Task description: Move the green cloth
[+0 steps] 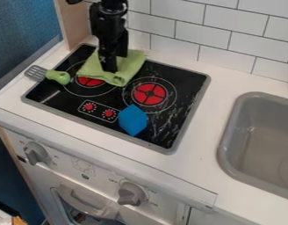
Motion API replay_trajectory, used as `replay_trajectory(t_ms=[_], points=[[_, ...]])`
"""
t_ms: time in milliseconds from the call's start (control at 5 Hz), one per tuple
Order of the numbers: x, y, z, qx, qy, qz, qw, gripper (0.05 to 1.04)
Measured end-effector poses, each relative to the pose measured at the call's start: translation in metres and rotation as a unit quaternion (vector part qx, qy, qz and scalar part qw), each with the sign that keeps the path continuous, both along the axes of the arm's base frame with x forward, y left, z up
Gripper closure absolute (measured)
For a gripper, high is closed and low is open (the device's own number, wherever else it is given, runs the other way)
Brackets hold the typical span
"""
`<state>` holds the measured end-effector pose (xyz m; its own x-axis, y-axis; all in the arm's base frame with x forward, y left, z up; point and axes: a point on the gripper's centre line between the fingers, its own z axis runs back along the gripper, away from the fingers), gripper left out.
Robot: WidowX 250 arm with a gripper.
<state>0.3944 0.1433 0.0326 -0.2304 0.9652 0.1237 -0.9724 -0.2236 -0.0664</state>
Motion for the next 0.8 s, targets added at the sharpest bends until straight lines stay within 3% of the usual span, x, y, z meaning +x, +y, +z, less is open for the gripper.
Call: replay_trajectory(t_ms=[400,800], points=[[-0.005,0.039,0.003,0.016,0.012,0.056,0.9983,0.082],[-0.011,0.049,0.004,0.016,0.005,0.074,0.9971,0.083]])
